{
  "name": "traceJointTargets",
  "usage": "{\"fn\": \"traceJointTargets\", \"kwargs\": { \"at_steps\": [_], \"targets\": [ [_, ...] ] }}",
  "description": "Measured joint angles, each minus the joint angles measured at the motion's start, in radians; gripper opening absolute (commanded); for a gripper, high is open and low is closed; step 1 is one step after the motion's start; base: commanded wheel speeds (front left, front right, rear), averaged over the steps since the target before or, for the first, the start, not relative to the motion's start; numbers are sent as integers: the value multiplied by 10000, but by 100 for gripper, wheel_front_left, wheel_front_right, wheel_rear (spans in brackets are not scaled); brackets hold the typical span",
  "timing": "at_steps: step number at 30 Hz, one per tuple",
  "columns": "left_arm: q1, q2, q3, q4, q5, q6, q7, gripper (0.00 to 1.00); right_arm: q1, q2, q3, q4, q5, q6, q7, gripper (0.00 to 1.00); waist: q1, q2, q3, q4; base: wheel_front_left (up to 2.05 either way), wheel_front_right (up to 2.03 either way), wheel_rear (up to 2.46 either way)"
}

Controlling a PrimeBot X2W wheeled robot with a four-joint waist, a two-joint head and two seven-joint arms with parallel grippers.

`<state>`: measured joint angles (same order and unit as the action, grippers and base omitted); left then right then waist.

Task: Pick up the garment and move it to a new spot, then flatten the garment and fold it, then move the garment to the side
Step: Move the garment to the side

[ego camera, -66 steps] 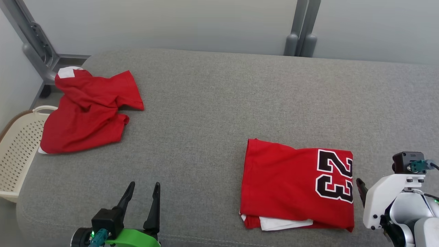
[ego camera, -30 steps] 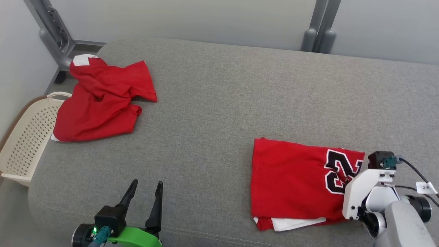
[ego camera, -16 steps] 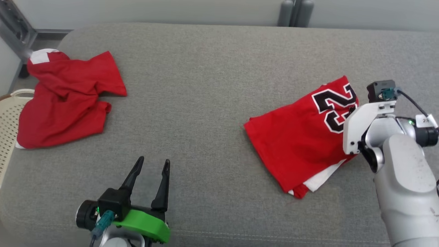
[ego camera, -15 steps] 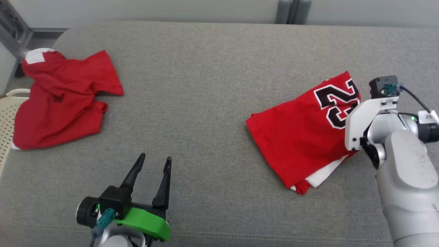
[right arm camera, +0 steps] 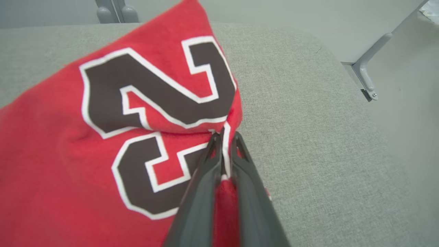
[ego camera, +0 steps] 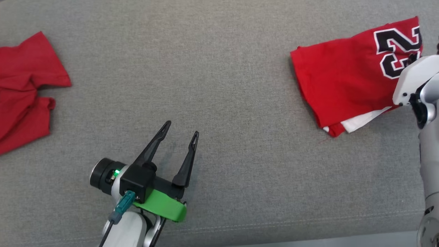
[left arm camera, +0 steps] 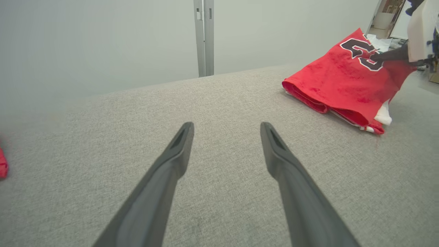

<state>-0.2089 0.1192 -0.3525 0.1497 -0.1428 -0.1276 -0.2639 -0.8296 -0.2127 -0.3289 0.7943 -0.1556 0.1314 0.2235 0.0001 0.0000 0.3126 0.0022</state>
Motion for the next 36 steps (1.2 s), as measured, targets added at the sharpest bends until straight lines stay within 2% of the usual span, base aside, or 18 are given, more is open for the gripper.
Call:
{"fn": "traceJointTargets", "kwargs": {
  "at_steps": [11, 22, 28, 29, 30, 31, 32, 36],
  "targets": [
    [-304, 575, -989, -1005, 56, -12, 449, 100, -1198, -556, -1858, 811, -836, 0, -1043, 0, 0, 0, 1091, -586, 0, 0, 0],
    [-367, 1156, -1413, -1891, 42, -13, 974, 100, -2232, -1290, -2403, 1319, -2349, 0, -1666, 0, 0, 0, 1922, -735, 0, 0, 0],
    [-459, 1212, -1517, -2213, 38, -12, 1058, 100, -2414, -1572, -2713, 1210, -3434, 2, -1636, 0, 0, 0, 2193, -565, 0, 0, 0],
    [-476, 1208, -1546, -2238, 33, -12, 1058, 100, -2399, -1593, -2761, 1160, -3613, 2, -1639, 7, 0, 0, 2231, -531, 0, 0, 0],
    [-484, 1198, -1569, -2245, 31, -12, 1058, 100, -2380, -1603, -2813, 1114, -3776, 2, -1641, 53, 0, 0, 2262, -497, 0, 0, 0],
    [-485, 1189, -1592, -2240, 29, -10, 1055, 100, -2344, -1601, -2897, 1091, -3960, 0, -1636, 53, 0, 0, 2290, -465, 0, 0, 0],
    [-487, 1175, -1613, -2217, 29, 0, 1039, 100, -2282, -1574, -3010, 1074, -4069, 0, -1634, 100, 0, 0, 2313, -432, 0, 0, 0],
    [-511, 1120, -1657, -2065, -15, 4, 936, 100, -1963, -1409, -3271, 1058, -4318, 2, -1699, 100, 0, 0, 2286, -345, 0, 0, 0]
  ]
}}
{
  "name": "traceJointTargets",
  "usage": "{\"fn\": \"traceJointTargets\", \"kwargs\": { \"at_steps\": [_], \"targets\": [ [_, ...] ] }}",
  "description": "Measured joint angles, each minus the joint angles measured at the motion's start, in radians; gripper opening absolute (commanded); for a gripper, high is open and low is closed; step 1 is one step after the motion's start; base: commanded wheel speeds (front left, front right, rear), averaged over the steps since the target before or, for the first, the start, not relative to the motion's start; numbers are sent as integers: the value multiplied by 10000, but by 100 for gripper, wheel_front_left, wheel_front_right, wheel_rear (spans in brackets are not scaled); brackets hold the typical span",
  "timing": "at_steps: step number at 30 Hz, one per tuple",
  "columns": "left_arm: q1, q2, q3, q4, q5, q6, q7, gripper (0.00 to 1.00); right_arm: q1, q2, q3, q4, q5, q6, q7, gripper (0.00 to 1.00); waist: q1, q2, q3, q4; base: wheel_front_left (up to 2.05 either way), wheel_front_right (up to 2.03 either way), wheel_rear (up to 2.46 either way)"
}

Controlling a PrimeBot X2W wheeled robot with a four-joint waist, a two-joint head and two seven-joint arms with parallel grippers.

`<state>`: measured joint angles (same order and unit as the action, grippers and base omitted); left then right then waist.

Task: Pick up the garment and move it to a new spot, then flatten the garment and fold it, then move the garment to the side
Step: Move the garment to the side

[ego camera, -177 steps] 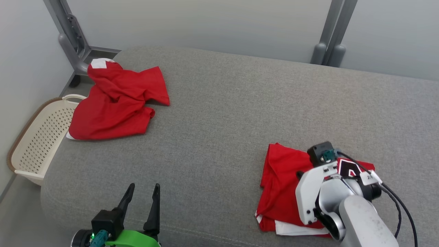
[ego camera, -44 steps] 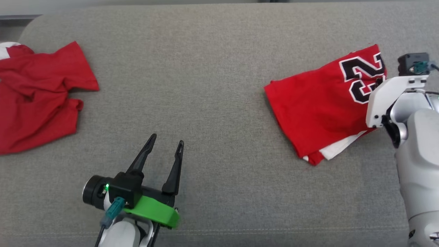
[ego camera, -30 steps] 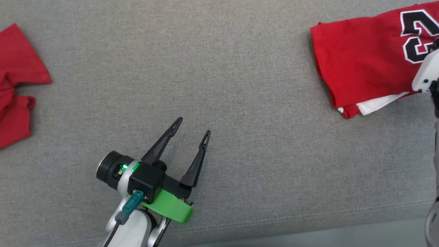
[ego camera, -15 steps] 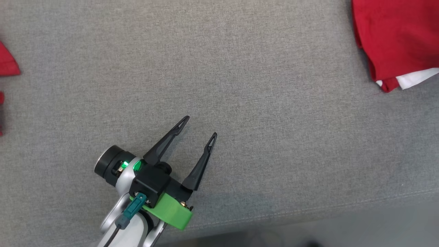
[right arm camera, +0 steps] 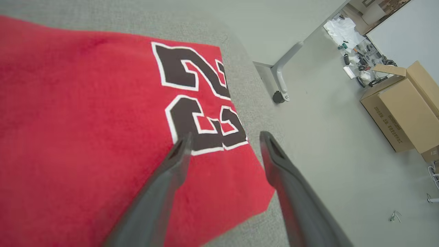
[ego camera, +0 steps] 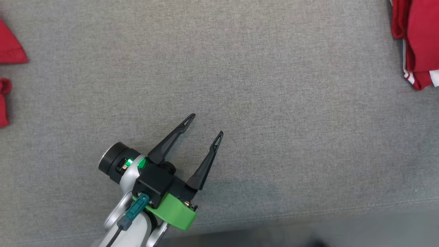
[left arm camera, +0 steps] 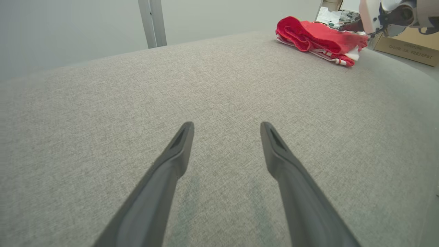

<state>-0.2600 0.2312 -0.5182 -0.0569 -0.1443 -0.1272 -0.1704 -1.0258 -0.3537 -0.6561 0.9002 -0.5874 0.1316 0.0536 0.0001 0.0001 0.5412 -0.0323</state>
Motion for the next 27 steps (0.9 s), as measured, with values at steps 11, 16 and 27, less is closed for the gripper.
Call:
{"fn": "traceJointTargets", "kwargs": {
  "at_steps": [11, 16, 27],
  "targets": [
    [-95, -334, 504, 665, -416, 665, -380, 100, 1032, 545, -86, 180, 226, 0, -1630, 100, 0, 0, -956, 246, 0, 0, 0],
    [242, -596, 1310, 1012, -1064, 1310, -523, 100, 1532, 773, 677, 314, 811, -2, -2715, 100, -1, 0, -1677, 368, 0, 0, 0],
    [1159, -523, 2706, 1848, -2036, 2230, -508, 100, 3105, 2142, 3365, -451, 2953, -2, -3122, 100, -1, 0, -3504, 544, 0, 0, 0]
  ]
}}
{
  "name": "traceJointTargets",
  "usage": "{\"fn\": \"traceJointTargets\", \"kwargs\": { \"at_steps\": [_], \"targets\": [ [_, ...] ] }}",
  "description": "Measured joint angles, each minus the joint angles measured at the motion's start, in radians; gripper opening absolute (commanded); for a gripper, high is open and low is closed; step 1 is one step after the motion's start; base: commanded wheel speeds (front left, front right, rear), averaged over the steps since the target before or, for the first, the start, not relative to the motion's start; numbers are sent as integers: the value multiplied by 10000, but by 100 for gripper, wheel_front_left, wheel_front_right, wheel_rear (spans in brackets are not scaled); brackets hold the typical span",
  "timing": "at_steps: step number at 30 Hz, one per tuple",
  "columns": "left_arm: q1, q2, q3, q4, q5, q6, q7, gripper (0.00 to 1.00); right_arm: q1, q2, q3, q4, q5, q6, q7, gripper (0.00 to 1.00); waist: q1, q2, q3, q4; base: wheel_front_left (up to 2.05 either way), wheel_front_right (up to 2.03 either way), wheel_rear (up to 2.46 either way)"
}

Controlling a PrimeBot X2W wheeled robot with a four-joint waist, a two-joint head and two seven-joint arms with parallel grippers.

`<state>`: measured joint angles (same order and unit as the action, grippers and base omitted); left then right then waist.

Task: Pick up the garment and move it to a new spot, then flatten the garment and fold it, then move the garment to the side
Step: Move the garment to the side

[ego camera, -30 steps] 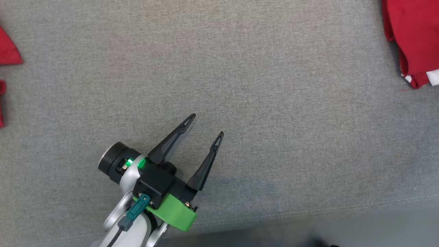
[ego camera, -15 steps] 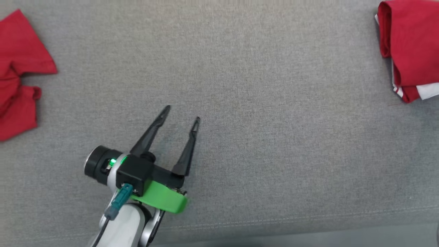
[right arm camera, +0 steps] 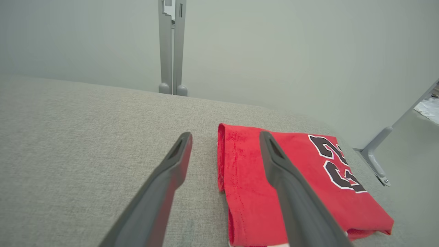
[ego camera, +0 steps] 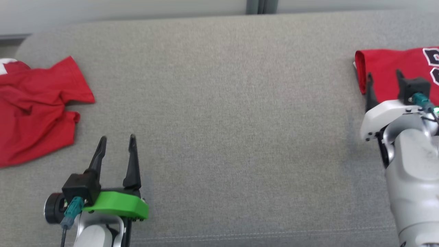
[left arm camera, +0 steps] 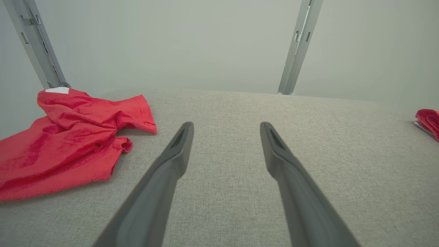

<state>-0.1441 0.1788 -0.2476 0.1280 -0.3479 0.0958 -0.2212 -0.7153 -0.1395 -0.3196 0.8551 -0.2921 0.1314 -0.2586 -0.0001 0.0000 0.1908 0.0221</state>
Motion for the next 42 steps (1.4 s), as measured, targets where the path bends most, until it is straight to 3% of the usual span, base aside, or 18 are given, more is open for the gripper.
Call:
{"fn": "traceJointTargets", "kwargs": {
  "at_steps": [9, 19, 30, 34, 42],
  "targets": [
    [1017, 351, 360, 305, -336, 180, 100, 100, 2141, 512, 1843, -1570, 2123, 0, -17, 100, 0, 0, -1531, 195, 0, 0, 0],
    [1788, 744, 265, 378, -368, 71, 178, 100, 3877, 823, 3041, -3131, 3400, 0, 694, 100, 0, 0, -2652, 456, 0, 0, 0],
    [2056, 1043, 33, 731, -303, -119, 178, 100, 5896, 913, 2980, -4594, 3969, -4, 1231, 100, 0, 0, -3215, 989, 0, 0, 0],
    [2135, 1252, -153, 761, -263, -489, 159, 100, 6418, 911, 3177, -4903, 4130, -4, 1354, 100, 0, 0, -3357, 1012, 0, 0, 0],
    [2303, 1375, -150, 748, -301, -500, 88, 100, 6948, 905, 3030, -5242, 4226, -4, 1371, 100, 0, 0, -3460, 910, 0, 0, 0]
  ]
}}
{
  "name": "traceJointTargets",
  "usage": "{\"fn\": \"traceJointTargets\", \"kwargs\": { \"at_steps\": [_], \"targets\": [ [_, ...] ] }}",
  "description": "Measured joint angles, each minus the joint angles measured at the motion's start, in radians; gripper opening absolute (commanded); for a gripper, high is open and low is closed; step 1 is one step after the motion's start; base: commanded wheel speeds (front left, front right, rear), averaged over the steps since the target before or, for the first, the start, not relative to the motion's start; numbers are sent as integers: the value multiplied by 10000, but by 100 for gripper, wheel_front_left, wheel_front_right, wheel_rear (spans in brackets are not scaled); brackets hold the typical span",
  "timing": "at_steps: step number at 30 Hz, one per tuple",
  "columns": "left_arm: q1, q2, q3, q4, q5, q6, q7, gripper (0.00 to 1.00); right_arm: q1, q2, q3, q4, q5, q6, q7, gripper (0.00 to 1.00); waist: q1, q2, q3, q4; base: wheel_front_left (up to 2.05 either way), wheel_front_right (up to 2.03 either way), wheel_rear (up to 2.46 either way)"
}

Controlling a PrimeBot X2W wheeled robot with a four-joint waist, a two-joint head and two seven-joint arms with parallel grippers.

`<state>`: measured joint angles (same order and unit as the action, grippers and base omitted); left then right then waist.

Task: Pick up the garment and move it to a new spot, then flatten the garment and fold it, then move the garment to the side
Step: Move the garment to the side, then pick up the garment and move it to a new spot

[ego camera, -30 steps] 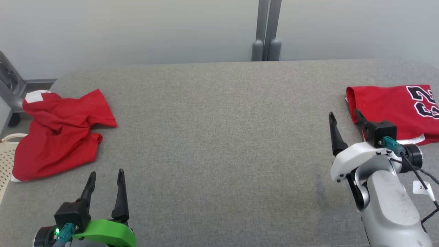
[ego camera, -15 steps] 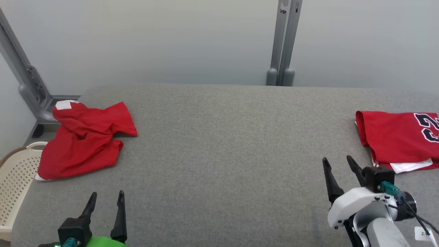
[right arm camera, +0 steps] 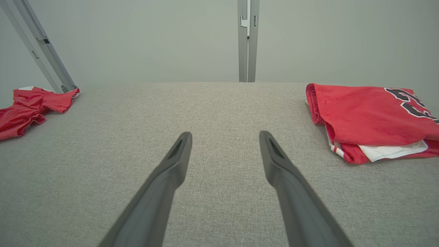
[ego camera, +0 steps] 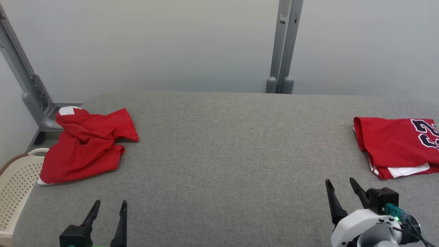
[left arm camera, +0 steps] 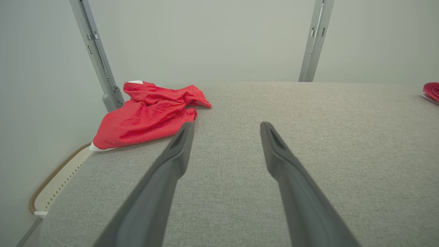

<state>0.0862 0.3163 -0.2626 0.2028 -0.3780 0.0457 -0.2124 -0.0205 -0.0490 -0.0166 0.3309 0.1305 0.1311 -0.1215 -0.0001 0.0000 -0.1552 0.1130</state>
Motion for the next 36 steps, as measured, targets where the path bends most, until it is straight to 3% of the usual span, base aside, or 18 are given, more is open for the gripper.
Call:
{"fn": "traceJointTargets", "kwargs": {
  "at_steps": [21, 36],
  "targets": [
    [36, 113, -98, -278, -56, 207, 115, 100, 153, 2, 50, -293, 174, -2, 29, 100, 0, 0, 148, 137, 0, 0, 0],
    [49, 405, 2, -439, -92, 403, 265, 100, 159, 4, 625, -322, 447, -2, -23, 100, 1, 0, 218, 1503, 0, 0, 0]
  ]
}}
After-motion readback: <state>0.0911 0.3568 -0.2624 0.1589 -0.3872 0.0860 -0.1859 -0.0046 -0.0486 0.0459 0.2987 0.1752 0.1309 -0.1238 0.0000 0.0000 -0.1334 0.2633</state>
